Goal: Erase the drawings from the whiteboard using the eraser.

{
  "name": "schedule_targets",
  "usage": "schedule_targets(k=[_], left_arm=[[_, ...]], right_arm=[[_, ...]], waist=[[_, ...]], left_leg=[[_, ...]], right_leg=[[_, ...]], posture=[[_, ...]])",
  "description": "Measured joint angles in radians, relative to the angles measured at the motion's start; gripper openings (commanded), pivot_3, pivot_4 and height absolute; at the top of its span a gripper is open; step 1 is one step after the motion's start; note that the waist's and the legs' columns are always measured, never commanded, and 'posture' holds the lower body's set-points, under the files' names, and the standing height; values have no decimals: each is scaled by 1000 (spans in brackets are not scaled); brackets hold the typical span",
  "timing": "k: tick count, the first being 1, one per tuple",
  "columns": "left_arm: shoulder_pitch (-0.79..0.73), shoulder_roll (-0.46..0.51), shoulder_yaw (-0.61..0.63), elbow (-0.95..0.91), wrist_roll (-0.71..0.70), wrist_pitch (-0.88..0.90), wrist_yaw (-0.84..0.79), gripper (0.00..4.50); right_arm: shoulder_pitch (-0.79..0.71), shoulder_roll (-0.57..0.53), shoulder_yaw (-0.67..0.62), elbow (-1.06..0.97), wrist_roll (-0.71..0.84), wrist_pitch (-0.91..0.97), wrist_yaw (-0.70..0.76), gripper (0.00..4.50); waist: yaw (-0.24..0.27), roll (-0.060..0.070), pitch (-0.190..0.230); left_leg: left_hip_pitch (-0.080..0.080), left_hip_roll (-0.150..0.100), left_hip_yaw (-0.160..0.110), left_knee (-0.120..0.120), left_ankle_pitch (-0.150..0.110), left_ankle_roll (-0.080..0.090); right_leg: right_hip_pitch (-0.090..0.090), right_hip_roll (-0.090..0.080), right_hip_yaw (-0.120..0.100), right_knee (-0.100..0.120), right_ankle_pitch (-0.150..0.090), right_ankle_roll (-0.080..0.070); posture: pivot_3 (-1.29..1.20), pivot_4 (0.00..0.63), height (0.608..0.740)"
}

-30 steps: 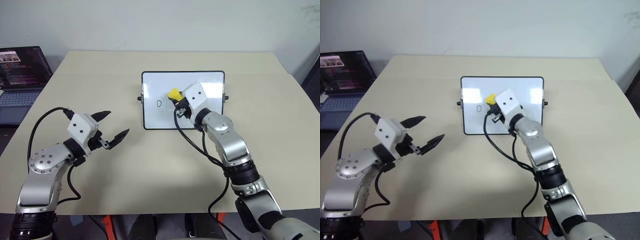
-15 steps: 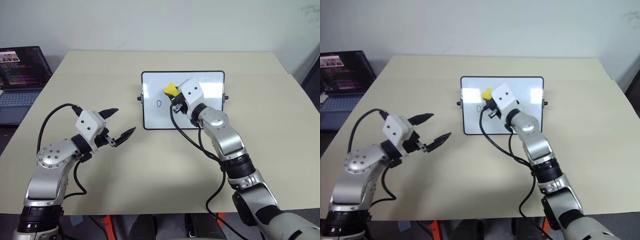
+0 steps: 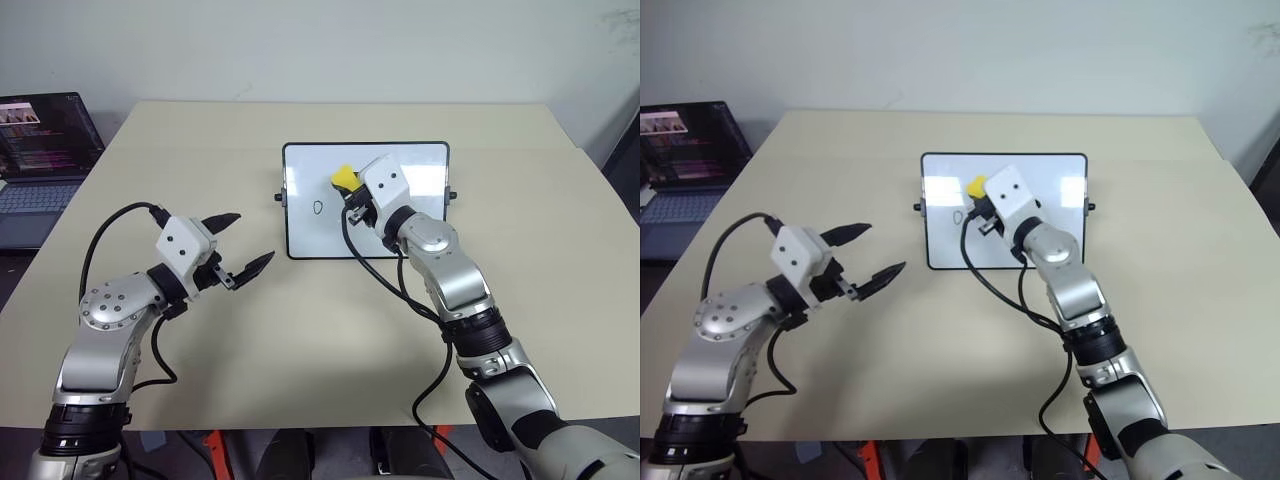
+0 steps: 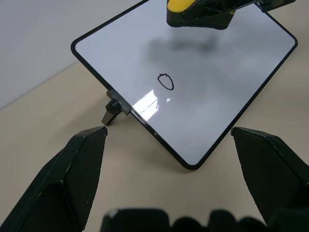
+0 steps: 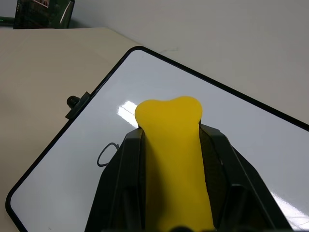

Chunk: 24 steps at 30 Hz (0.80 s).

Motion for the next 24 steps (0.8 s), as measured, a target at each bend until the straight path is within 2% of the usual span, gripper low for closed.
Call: schedule_targets(k=[10,18,24], left_arm=[[-5,0,0,2,0,0,0,4500],[-7,0,0,12,1,0,-10,4500],[-10,0,0,16,2,-1,-17,4500]], right_arm=[[-13,16,1,21,0,-5,-3,1226],[-121,69,3,178,-5,-106,-35,1226],[-142,110,14,360,-39,-224,-66,1226]], waist=[[-1,0,0],[-8,0,0],[-14,0,0]], left_leg=[[0,0,0,0,0,0],[0,0,0,1,1,-1],[0,0,0,1,1,-2]], right_leg=[[0,0,0,0,0,0],[0,0,0,1,0,0],[0,0,0,1,0,0]], posture=[[0,150,740],[0,150,740],[0,150,740]])
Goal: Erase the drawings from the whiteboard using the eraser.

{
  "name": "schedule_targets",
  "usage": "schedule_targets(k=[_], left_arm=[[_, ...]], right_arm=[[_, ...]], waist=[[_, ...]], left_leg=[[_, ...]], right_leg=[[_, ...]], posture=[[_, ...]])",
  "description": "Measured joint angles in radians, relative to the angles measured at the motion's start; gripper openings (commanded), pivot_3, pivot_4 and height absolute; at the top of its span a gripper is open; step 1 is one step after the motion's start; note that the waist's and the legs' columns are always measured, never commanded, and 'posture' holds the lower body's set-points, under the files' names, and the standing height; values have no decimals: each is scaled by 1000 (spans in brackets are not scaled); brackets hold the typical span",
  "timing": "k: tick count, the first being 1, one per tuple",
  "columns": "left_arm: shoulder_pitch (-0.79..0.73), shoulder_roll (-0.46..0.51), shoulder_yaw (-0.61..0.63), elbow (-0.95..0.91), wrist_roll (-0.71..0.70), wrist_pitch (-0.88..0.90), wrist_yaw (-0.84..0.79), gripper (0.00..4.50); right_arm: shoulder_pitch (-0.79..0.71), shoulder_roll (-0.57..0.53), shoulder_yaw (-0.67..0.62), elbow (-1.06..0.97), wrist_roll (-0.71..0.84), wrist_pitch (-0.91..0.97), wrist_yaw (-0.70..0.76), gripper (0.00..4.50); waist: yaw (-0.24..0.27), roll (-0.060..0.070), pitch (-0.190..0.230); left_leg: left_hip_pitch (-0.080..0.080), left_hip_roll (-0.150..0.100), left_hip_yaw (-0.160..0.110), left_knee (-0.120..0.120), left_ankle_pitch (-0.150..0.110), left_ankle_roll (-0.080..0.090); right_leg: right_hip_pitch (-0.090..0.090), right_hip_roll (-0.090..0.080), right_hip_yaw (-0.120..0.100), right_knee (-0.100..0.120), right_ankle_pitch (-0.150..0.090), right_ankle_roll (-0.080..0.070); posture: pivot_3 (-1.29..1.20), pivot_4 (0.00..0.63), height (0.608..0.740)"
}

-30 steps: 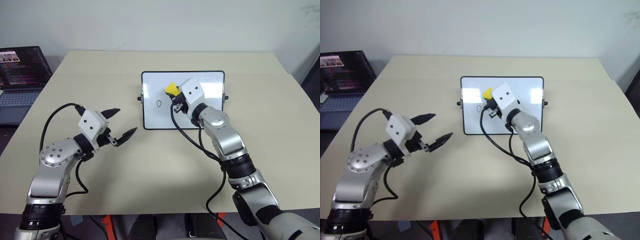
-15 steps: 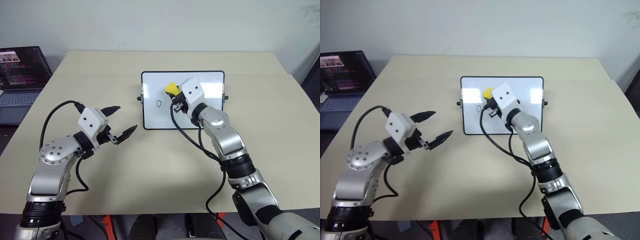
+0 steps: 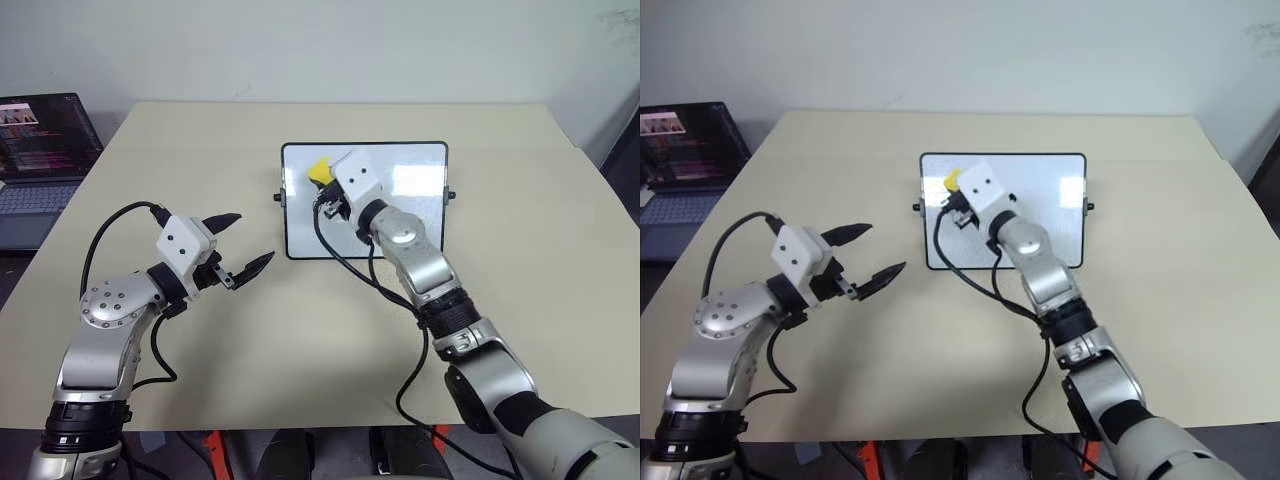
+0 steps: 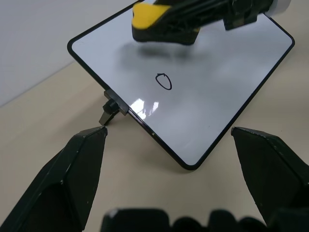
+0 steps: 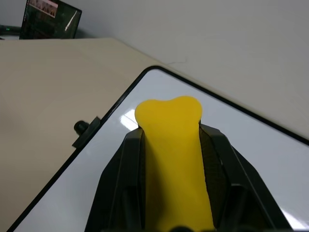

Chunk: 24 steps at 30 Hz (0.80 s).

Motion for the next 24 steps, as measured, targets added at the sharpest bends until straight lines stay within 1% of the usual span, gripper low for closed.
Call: schedule_targets(k=[5,11,17,23,24], left_arm=[[1,0,1,0,0,0,0,4500],[8,0,3,-1,0,0,1,4500],[24,0,3,-5,0,0,2,4500],[28,0,4,-11,0,0,10,4500],[29,0,4,-13,0,0,11,4500]], right_arm=[[-17,10,0,149,-12,-98,-19,1226],[-28,6,0,247,-41,-210,-28,1226],[13,5,3,248,-43,-230,-19,1226],[107,0,42,204,-68,-233,9,1226],[119,-3,50,201,-76,-237,16,1226]], waist=[[-6,0,0],[-9,0,-1],[-8,0,-1],[-8,0,-1],[-7,0,-1]], left_leg=[[0,0,0,0,0,0],[1,0,0,3,0,0],[1,0,-1,10,-2,3],[11,0,0,11,-2,4],[15,0,0,10,-2,4]], right_leg=[[0,0,0,0,0,0],[1,0,0,2,0,0],[2,0,0,10,0,0],[8,0,1,16,0,0],[12,0,1,16,0,0]], posture=[[0,150,740],[0,150,740],[0,150,740],[0,150,740],[0,150,740]])
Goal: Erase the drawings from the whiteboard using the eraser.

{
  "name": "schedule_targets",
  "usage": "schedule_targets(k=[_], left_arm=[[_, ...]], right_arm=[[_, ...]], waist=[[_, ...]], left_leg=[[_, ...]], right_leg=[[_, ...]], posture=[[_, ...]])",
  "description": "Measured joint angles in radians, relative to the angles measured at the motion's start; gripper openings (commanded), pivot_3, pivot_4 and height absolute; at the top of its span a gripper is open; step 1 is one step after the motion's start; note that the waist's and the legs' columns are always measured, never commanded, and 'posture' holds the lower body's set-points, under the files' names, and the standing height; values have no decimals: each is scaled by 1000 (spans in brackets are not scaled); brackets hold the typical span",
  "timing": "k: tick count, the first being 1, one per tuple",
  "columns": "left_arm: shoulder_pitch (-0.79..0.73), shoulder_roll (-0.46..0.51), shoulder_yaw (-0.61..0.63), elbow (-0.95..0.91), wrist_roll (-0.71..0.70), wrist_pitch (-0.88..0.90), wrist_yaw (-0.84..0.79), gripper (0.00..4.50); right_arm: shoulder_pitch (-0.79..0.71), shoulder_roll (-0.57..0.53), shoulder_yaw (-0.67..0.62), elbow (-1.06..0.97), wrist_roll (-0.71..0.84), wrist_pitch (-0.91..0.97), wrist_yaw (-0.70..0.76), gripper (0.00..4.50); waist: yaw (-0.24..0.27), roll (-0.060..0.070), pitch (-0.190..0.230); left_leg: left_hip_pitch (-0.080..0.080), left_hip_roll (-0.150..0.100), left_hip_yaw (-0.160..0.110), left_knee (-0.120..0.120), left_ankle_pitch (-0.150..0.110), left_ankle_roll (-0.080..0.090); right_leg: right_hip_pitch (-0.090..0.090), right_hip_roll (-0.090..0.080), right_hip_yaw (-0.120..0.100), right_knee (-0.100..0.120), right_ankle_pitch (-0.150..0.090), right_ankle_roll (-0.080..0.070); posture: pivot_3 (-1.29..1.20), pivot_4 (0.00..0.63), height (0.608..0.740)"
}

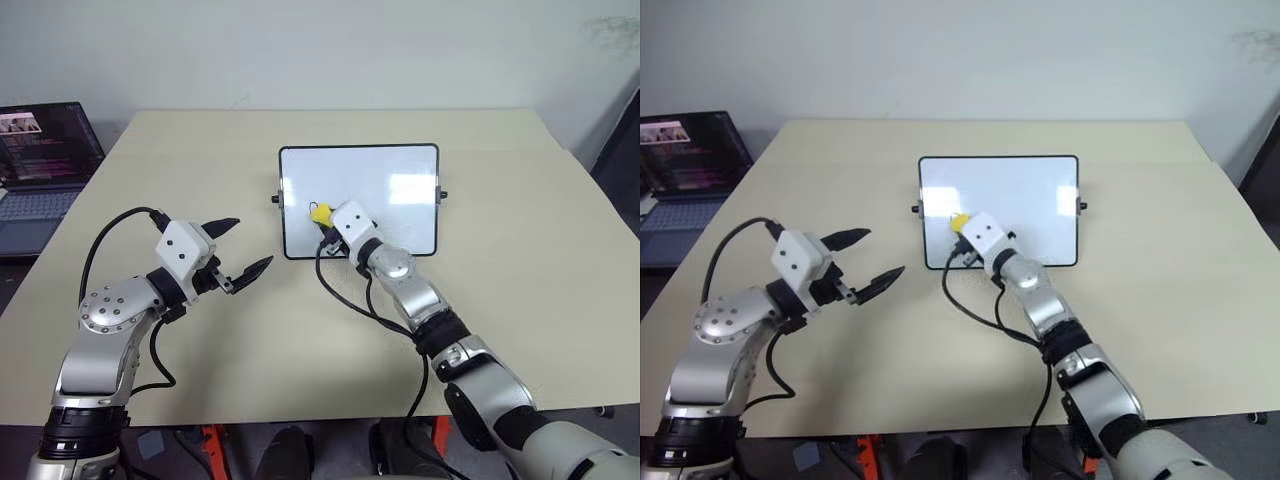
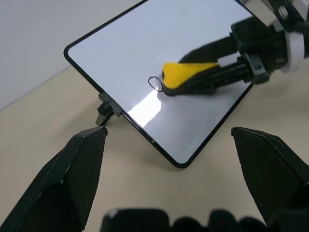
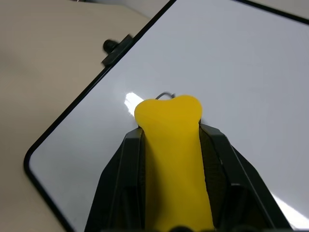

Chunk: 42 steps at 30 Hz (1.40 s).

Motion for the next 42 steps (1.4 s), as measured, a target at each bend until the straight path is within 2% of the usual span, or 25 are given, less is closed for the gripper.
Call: schedule_targets(k=[3,11,24,31,38,42], left_arm=[[4,2,2,-9,-1,0,7,4500],[21,7,27,-14,-2,3,7,4500],[21,7,27,-22,-1,5,9,4500],[20,7,27,-25,-1,5,9,4500],[12,6,26,-24,-1,5,9,4500],[-16,4,19,-7,0,5,9,4500]], right_arm=[[30,-16,23,-4,-13,-16,11,1226],[50,-16,28,-16,-33,-23,25,1226],[-165,52,20,216,-39,-61,4,1226],[-279,58,-29,351,-30,-102,-27,1226],[-312,18,-57,391,-30,-140,-40,1226],[-263,1,-57,338,-30,-146,-39,1226]], waist=[[0,0,0],[0,0,0],[-2,1,1],[-1,2,2],[9,2,2],[17,2,2]], left_leg=[[9,0,-1,0,0,0],[9,0,-1,0,0,0],[7,0,-1,-2,0,0],[6,0,-2,-2,0,0],[4,0,-4,-2,0,0],[4,0,-5,-2,0,0]], right_leg=[[9,0,-1,-1,0,0],[10,0,-1,-1,0,0],[8,0,-1,-3,0,-1],[7,0,-2,-4,0,-1],[8,0,-3,-7,0,-1],[8,0,-4,-8,0,-1]], posture=[[0,150,740],[0,150,740],[0,150,740],[0,150,740],[0,150,740],[0,150,740]])
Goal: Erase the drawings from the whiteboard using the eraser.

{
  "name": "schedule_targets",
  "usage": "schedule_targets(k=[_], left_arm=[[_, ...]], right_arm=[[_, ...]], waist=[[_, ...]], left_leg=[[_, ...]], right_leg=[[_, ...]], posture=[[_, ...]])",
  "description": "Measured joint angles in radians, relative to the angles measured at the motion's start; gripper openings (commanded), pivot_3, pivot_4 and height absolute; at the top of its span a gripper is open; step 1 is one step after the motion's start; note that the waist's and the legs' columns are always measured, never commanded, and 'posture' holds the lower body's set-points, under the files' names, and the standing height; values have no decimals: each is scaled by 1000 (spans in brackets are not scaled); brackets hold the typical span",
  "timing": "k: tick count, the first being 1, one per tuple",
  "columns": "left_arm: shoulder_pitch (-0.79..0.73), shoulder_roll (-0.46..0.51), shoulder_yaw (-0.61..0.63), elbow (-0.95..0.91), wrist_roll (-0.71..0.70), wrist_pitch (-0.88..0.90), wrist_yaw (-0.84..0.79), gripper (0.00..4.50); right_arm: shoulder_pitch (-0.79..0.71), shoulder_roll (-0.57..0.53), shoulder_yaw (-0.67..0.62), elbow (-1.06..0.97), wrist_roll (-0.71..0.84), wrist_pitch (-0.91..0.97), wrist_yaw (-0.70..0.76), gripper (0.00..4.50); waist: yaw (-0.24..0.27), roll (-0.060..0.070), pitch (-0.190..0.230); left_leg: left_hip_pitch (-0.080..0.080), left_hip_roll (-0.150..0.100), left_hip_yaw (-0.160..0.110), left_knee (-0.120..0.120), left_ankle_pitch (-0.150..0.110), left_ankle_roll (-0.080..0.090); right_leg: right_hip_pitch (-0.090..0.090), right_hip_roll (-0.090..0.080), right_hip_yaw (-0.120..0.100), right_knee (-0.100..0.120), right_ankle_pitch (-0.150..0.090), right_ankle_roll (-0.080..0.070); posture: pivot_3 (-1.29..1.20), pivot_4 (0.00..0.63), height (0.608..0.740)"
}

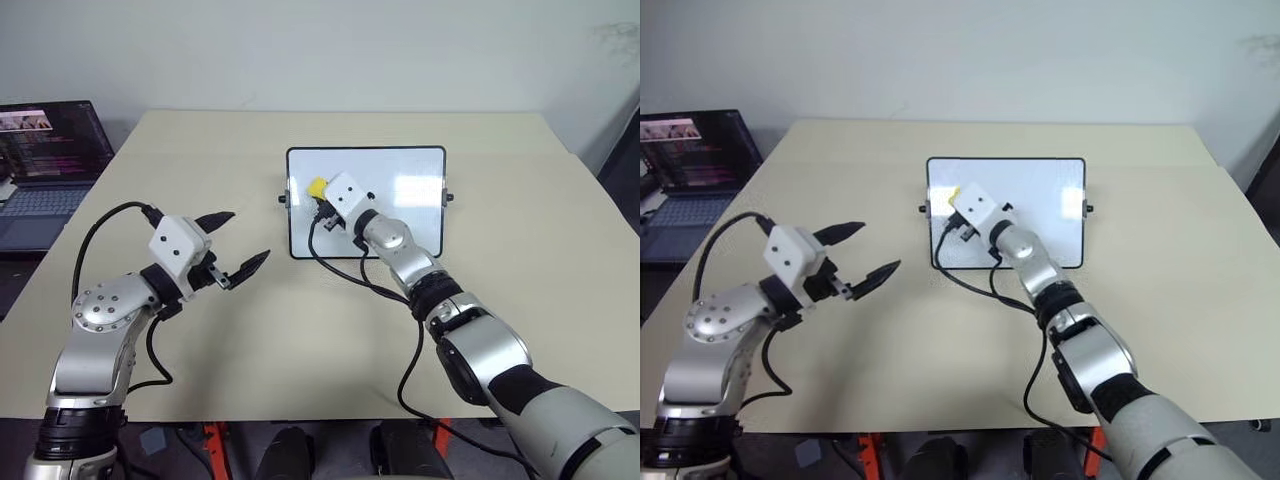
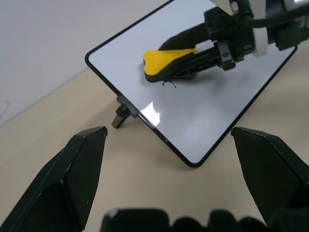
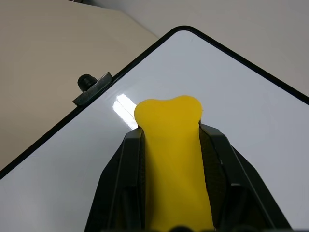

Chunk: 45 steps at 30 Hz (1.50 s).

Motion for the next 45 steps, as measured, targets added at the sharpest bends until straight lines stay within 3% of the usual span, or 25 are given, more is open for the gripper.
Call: schedule_targets(k=[20,45], left_arm=[[1,0,-1,11,1,-3,-2,4500],[1,1,0,10,1,-2,-2,4500]], right_arm=[[271,-50,36,-355,-11,114,78,1226],[130,-18,16,-265,13,139,67,1226]], waist=[[4,0,0],[4,1,1]], left_leg=[[0,0,0,-1,0,0],[-1,1,0,-11,0,0]], right_leg=[[0,0,0,-2,0,0],[-1,0,0,-10,1,-1]], posture=[[0,150,740],[0,150,740]])
